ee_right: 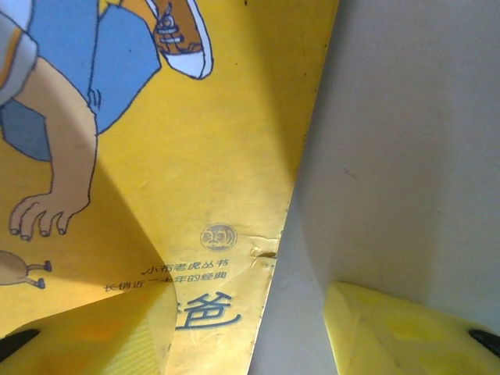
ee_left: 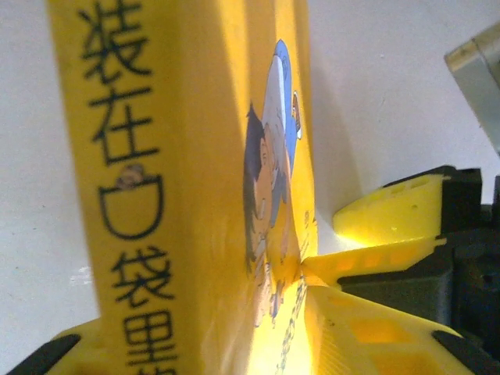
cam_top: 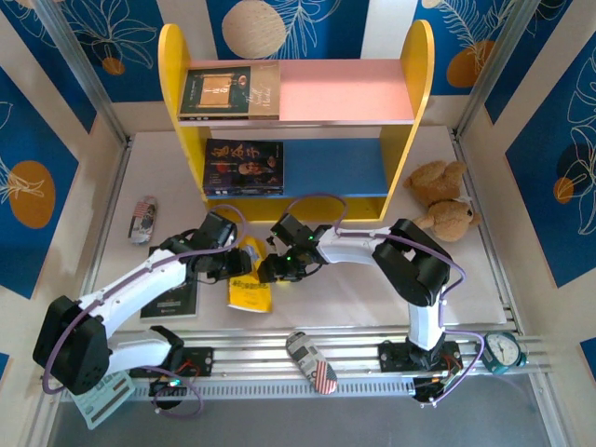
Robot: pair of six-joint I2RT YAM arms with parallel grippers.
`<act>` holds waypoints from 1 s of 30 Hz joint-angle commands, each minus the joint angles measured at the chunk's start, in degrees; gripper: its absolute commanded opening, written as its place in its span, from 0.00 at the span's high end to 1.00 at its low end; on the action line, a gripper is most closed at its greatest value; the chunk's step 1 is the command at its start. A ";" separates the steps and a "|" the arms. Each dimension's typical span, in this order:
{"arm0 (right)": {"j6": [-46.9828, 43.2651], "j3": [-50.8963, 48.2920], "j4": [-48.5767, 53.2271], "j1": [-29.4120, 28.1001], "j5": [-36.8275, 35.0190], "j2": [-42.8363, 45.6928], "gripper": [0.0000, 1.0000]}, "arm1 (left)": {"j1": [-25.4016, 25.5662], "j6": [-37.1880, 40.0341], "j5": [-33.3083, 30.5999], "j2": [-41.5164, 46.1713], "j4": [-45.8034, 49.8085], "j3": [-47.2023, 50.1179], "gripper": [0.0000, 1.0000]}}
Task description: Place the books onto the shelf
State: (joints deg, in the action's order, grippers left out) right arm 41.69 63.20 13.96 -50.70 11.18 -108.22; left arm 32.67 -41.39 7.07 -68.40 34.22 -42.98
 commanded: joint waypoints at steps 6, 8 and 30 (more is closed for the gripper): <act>-1.43 -0.97 5.93 1.10 -4.18 1.99 0.45 | 0.48 2.60 -0.23 0.81 0.94 -2.71 0.85; -2.41 -1.30 6.08 1.55 -4.62 3.93 0.45 | 0.48 3.85 -0.35 1.56 1.33 -3.54 0.89; -9.00 13.87 20.58 11.29 -7.92 45.59 0.31 | 0.47 11.23 4.70 8.72 7.79 -48.01 0.96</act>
State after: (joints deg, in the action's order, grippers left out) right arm 32.32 73.03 32.40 -40.58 1.67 -64.10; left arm 32.80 -32.16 14.48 -56.40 43.18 -82.78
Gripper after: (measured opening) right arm 0.687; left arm 0.164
